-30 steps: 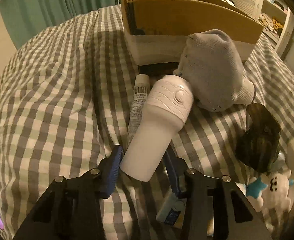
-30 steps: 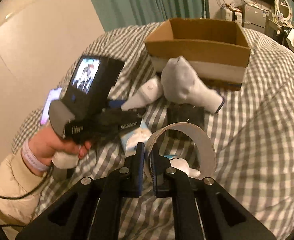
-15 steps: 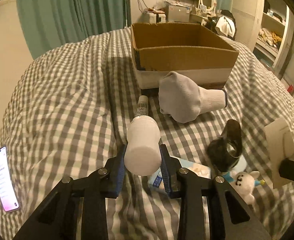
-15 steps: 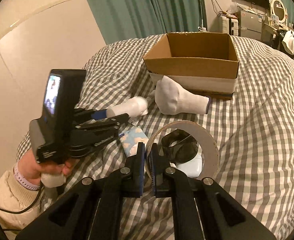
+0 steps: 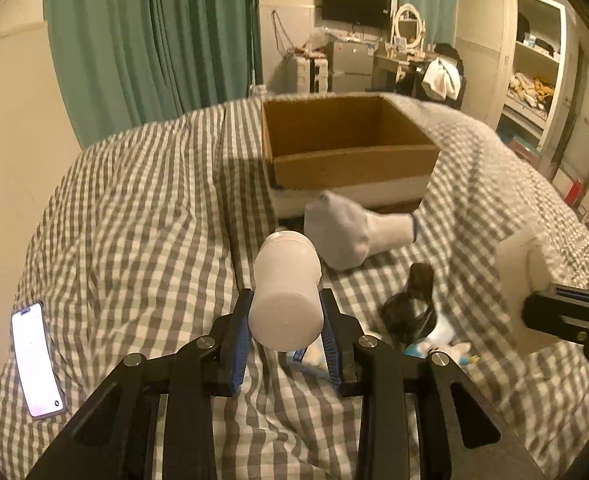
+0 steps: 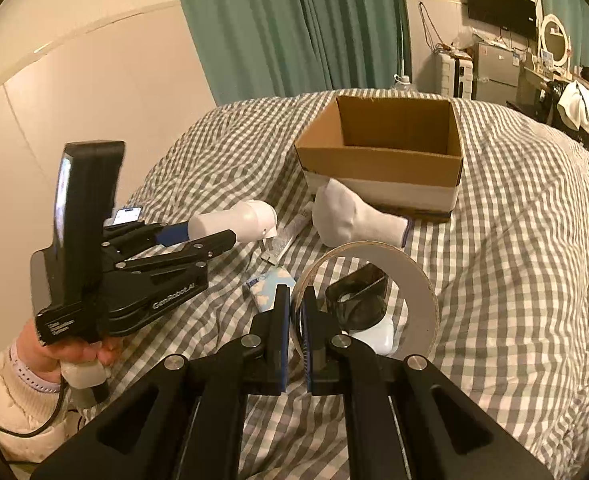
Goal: Organize objects
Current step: 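Carry the hair dryer into the box with the left tool while the right tool drops the tape roll in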
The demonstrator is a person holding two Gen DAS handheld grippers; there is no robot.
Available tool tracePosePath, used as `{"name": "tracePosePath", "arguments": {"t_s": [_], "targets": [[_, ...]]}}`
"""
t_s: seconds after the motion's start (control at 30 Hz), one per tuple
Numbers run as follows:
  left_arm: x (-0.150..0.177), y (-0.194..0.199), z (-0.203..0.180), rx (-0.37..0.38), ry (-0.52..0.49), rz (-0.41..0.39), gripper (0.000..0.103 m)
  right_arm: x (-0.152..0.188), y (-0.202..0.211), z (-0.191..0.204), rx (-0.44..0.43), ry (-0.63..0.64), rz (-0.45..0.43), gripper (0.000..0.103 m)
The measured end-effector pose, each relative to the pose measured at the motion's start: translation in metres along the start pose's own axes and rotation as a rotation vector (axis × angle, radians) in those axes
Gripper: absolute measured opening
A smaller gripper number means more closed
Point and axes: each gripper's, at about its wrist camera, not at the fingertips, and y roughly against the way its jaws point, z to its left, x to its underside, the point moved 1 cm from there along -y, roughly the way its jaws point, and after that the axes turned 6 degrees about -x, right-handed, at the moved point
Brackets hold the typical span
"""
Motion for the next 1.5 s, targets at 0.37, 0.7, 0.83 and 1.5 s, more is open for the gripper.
{"name": "tracePosePath", "arguments": {"t_s": [0.37, 0.7, 0.83, 1.5], "targets": [[-0.053, 0.022, 0.0, 0.018, 0.003, -0.092, 0.032, -0.061, 0.004, -0.009, 0.049, 0.067, -0.052, 0.005], [-0.11, -0.014, 0.002, 0.021, 0.02, -0.104, 0.032, -0.122, -0.031, -0.043, 0.093, 0.081, -0.053, 0.005], [-0.133, -0.04, 0.0, 0.025, 0.022, -0.088, 0.032, -0.143, -0.055, -0.063, 0.114, 0.072, -0.041, 0.005], [-0.171, -0.169, -0.032, 0.01, -0.053, 0.001, 0.032, -0.182, -0.162, -0.143, 0.188, 0.021, 0.048, 0.005]]}}
